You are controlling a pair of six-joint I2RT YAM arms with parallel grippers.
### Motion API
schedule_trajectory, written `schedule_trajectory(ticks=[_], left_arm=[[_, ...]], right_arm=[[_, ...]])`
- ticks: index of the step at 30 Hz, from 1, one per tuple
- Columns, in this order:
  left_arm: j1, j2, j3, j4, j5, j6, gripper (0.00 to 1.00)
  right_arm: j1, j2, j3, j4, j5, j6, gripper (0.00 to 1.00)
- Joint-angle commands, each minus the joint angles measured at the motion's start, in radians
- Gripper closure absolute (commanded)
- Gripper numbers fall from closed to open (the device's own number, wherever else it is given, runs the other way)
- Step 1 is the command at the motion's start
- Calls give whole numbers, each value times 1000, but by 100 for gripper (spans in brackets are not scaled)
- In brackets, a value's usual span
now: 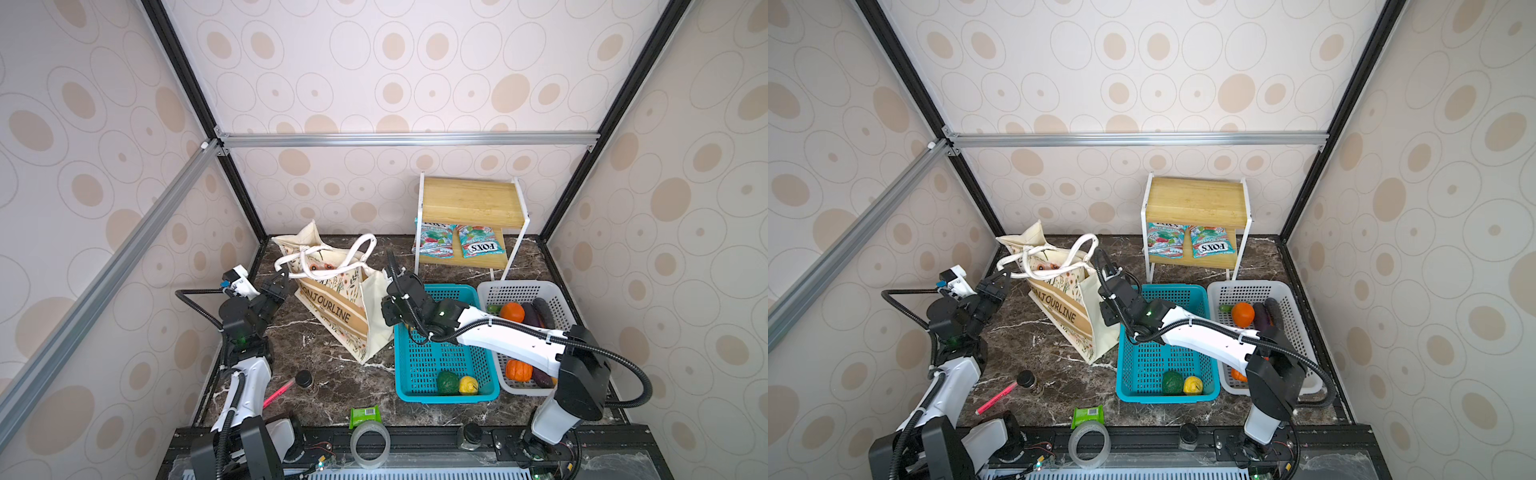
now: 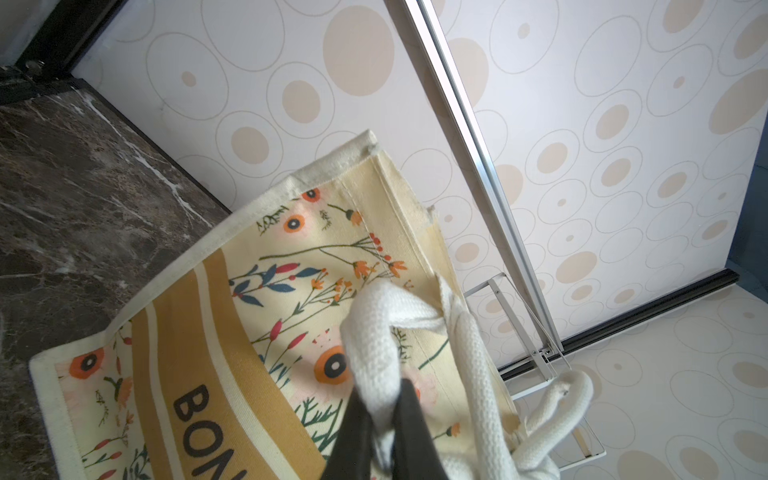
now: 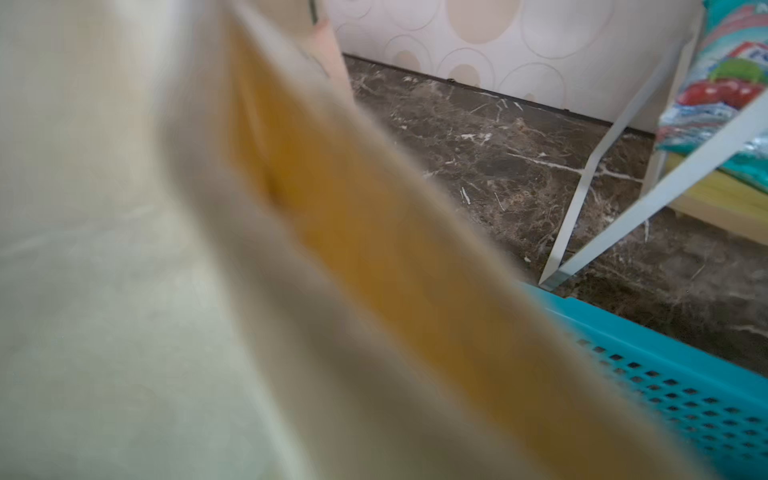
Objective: Place the food into the grocery bag and tie it
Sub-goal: 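Open both grippers and release the tote handles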
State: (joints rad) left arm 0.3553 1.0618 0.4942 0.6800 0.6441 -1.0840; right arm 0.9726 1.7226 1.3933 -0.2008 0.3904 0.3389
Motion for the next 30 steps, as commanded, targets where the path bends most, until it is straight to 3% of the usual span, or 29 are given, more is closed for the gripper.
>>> schedule_trajectory(ticks=[1, 5, 10, 13, 16, 21, 26, 30], left_arm=[[-9, 41, 30, 94, 16, -25, 90], [-36, 116, 13, 236, 39, -84, 89], [-75, 167, 30, 233, -30, -36, 81], [-96, 192, 44, 244, -50, -25, 81], [-123, 206, 52, 272, -52, -27, 66], [-140, 192, 46, 275, -42, -21, 57], [-140, 58, 46, -17, -192, 86, 29], [-140, -56, 90, -219, -261, 186, 20]], right_arm=[[-10, 71, 139, 39, 149, -116, 88], [-42, 186, 274, 56, 194, -227, 89], [-106, 282, 404, 22, 147, -232, 83], [-118, 321, 445, 49, 132, -308, 80], [-118, 349, 458, 115, 144, -396, 78], [-116, 340, 429, 178, 151, -446, 66], [-115, 289, 397, 156, 124, -402, 54], [-104, 211, 352, 140, 98, -375, 36]])
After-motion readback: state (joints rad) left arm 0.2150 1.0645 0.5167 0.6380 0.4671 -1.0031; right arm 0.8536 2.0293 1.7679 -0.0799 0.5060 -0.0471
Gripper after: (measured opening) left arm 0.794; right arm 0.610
